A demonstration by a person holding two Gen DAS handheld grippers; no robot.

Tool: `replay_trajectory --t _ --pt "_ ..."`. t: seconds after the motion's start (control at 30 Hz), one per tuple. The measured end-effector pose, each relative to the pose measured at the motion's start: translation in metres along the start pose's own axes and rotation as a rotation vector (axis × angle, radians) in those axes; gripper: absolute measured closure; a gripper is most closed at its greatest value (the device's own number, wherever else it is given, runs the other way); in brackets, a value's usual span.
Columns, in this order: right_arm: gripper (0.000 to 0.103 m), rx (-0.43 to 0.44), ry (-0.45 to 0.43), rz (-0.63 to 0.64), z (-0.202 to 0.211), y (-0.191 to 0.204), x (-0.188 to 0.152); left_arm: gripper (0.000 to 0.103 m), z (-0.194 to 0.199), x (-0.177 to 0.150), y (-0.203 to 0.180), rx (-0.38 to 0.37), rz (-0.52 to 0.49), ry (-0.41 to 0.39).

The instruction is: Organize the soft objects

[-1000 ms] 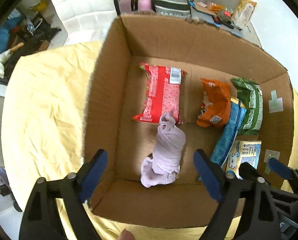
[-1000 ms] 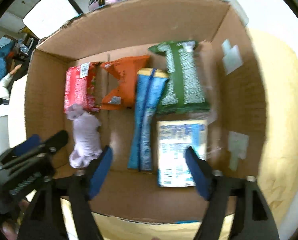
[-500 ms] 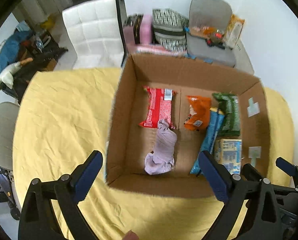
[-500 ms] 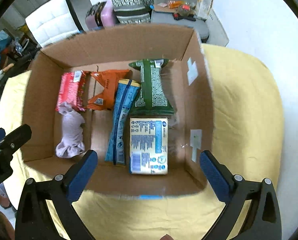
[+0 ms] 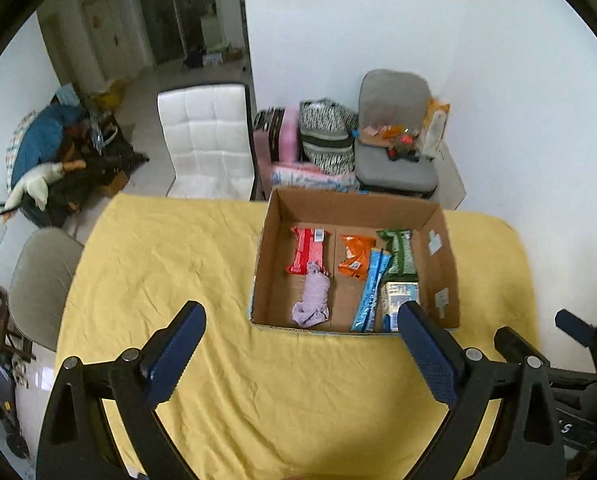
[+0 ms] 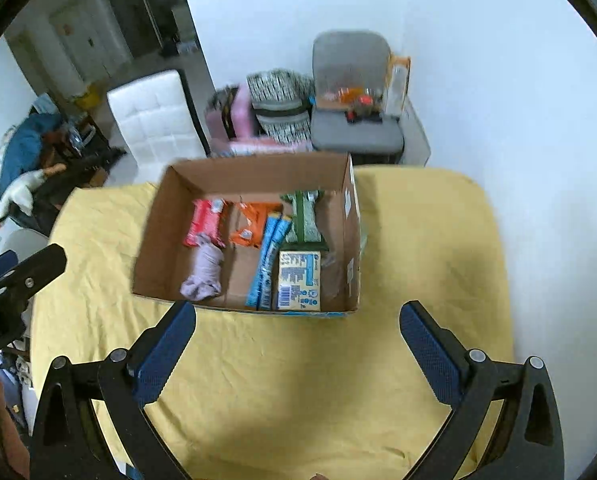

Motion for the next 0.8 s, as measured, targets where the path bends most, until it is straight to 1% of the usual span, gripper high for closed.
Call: replay_trajectory --t 0.1,0.17,0.3,0.37,0.53,0.67,0.8 --pt "0.0 0.023 -0.054 0.001 0.043 0.004 -0.005 0.005 0.029 -0.004 0.0 -0.015 -0.001 -0.03" --pt "0.0 0.021 -0.092 0.01 0.07 0.006 -0.007 0.005 0.046 -0.006 0.001 -0.016 -0.006 -0.049" --pt "0.0 0.03 -0.139 0.02 0.112 0.008 -0.012 0.005 0.08 -0.012 0.002 -0.002 -0.007 -0.102" --pt "0.0 0.015 -0.171 0.027 0.132 0.01 -0.016 0.005 0.093 -0.015 0.004 -0.003 -0.002 -0.126" --pt "0.0 0.018 -0.191 0.025 0.164 0.008 -0.029 0.005 0.116 -0.023 0.007 0.006 0.011 -0.143" --pt "0.0 0.015 -0.197 0.027 0.183 0.006 -0.04 0.005 0.125 -0.032 0.007 0.018 0.014 -0.147" --pt "0.0 0.004 -0.206 0.028 0.199 0.004 -0.047 0.005 0.129 -0.038 0.008 0.01 0.023 -0.136"
Point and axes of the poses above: each gripper's, at about its wrist camera, not at the fingertips, and z roughly against the way its jaws point, y to its left, x to its top, the point moved 4 cm from there along -z, roughly the way its jaws point, and after that the axes turned 2 degrees about x, right-handed, at the moved point
